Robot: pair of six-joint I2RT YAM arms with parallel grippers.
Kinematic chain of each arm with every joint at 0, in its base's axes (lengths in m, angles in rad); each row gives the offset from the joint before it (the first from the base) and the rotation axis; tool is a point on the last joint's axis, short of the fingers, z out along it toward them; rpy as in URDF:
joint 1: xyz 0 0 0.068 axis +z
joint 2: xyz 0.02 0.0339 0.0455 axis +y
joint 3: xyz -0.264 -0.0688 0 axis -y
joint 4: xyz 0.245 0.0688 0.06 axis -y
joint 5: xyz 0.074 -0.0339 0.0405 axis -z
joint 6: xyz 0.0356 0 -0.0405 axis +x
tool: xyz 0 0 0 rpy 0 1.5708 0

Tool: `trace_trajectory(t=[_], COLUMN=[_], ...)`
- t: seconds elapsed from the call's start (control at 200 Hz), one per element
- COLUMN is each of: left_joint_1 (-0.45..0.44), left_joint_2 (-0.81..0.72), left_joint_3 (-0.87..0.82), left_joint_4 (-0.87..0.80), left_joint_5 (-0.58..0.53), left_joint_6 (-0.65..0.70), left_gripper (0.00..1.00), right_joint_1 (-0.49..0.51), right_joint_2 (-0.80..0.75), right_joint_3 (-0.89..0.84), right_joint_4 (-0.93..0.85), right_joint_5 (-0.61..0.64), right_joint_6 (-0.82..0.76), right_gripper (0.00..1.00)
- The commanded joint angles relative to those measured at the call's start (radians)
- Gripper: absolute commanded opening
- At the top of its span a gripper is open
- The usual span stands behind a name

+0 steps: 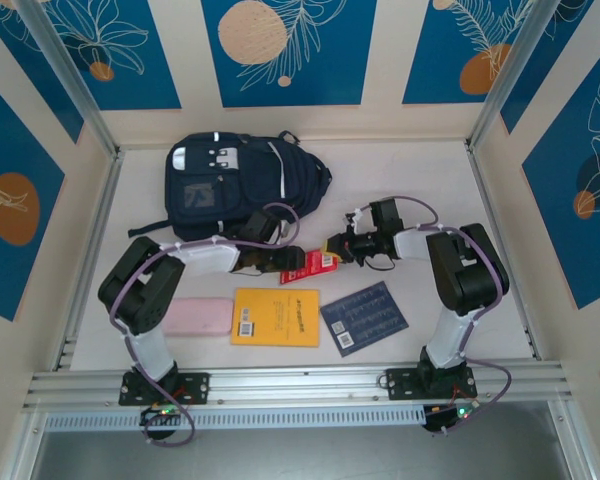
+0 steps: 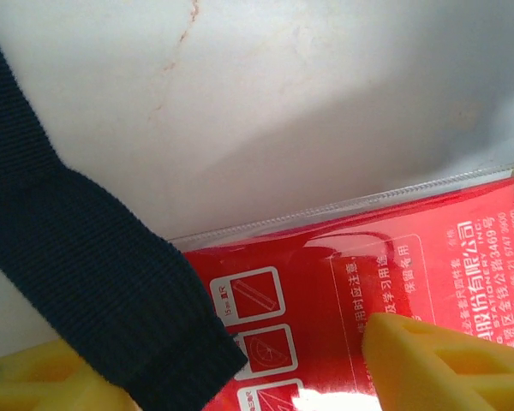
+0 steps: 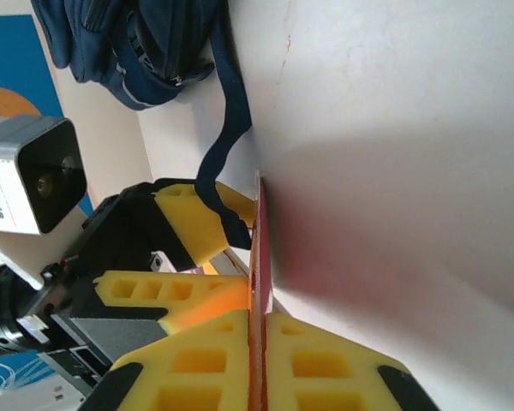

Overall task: Pack the student bag
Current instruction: Pick up the loose stationery at the center of the table.

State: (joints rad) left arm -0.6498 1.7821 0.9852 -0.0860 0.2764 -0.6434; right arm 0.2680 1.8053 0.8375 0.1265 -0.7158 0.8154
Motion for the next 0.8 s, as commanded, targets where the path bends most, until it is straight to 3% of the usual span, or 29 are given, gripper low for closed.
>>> trace_trajectory(t=[0.0,0.255,0.35,0.51,0.66,0.79], left_joint_1=[-0.005,0.031,0.057,0.066,0.086,0.086], left_joint_2=[-0.056,-0.309,-0.441,-0.608,-0.662,-0.668], left_joint_3=[-0.027,-0.087,-0.166,-0.217,-0.285,-0.385], left_joint_4=[-0.101,-0.216,-0.144,-0.098,0.09,0.325], left_joint_5=[0.019,-0.071,-0.028,0.009,0.158,0.211], left_joint_6=[-0.018,-0.113,-0.214,-0.254,-0.363,-0.506], left_gripper=[0.68,0.76,0.77,0.82,0.91,0.94], right_joint_1=[0.006,-0.019,-0.025,-0.026,-0.02,-0.001], right_joint_2=[-0.035,-0.296,-0.376,-0.489,-0.609,-0.729], right_joint_3=[-0.037,-0.128,-0.199,-0.268,-0.31,-0.368], right_joint_4=[0.047,0.053,0.166,0.259,0.298,0.358], right_joint_5=[0.017,0.106,0.109,0.083,0.08,0.133], right_joint_6=[0.04,0.051,0.127,0.249,0.346,0.45], right_gripper=[0.02,0.0,0.0,0.0,0.0,0.0])
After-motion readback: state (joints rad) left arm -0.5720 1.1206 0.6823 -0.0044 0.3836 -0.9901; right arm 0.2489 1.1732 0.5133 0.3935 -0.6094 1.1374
